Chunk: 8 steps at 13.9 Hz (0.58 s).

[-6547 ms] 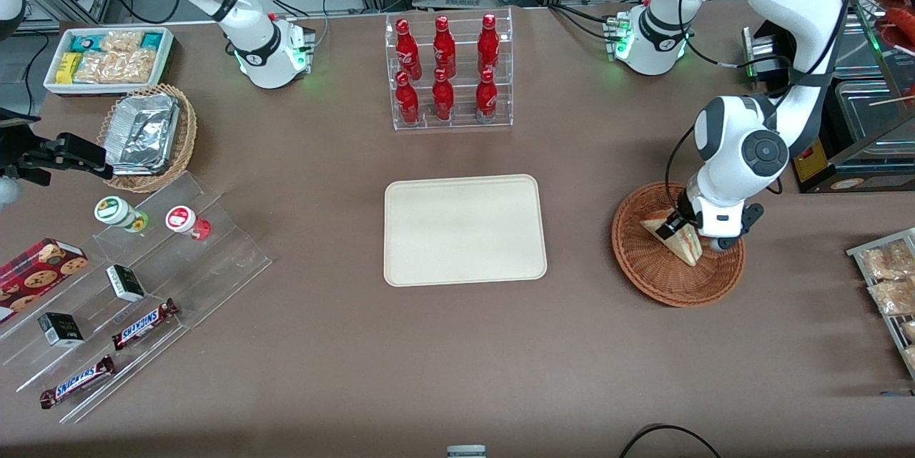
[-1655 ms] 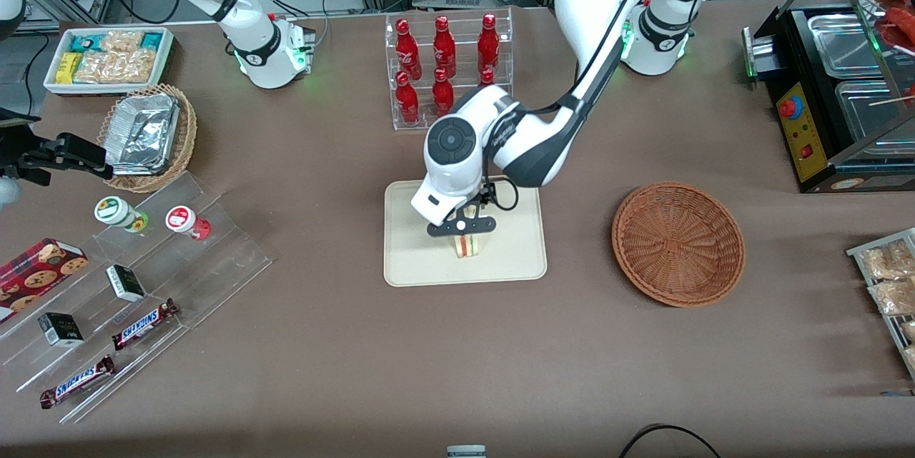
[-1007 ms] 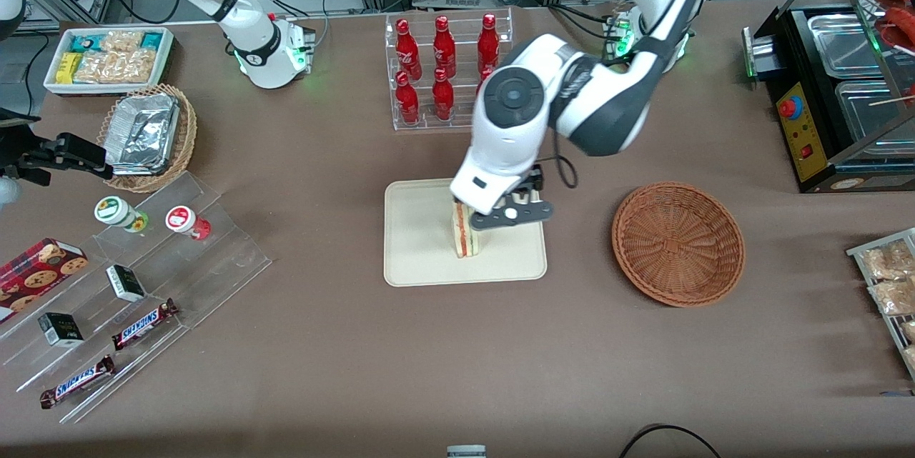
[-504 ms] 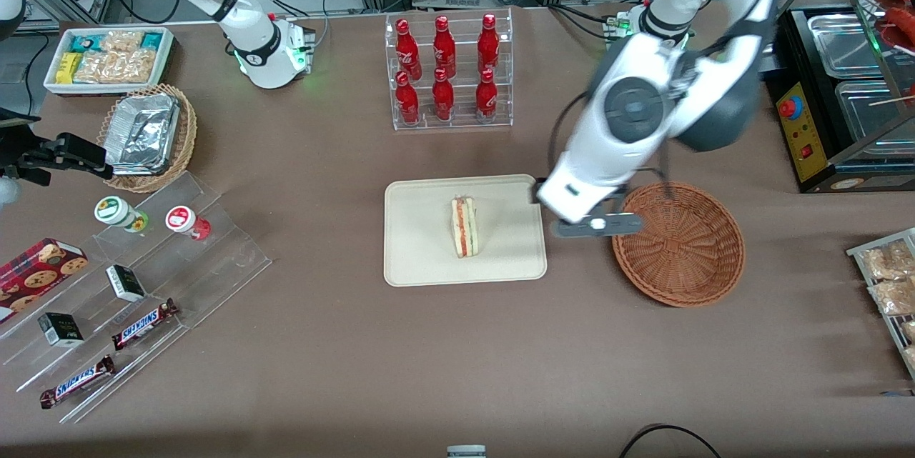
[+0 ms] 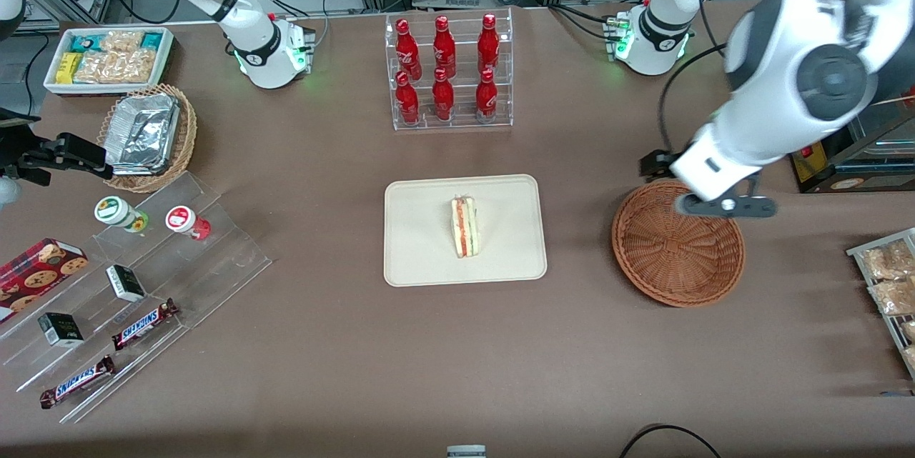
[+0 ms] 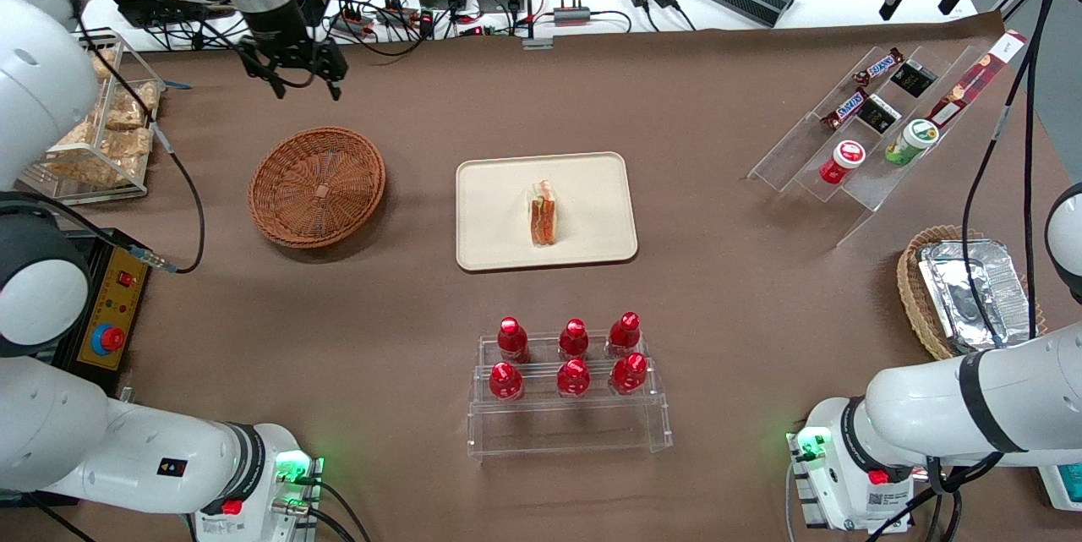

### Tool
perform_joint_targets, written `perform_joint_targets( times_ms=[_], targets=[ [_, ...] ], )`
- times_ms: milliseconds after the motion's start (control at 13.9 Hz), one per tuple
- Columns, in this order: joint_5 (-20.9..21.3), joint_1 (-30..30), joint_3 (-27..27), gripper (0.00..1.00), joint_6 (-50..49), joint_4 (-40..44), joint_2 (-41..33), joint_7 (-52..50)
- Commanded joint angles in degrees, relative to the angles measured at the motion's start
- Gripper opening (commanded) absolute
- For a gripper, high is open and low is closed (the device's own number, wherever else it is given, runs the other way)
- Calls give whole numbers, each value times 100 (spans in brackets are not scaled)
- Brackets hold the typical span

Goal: Place sandwich from basket to tray

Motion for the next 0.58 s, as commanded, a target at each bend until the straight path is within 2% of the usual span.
perform_joint_targets(
  times_ms=[0,288,504],
  targets=[
    [-70,438,-130,100,-258,-195,-405,204],
    [-43,1010,-543,100,-689,-99,-696,275],
    [-35,1151,-518,100,-1145,217,-723,284]
  ],
)
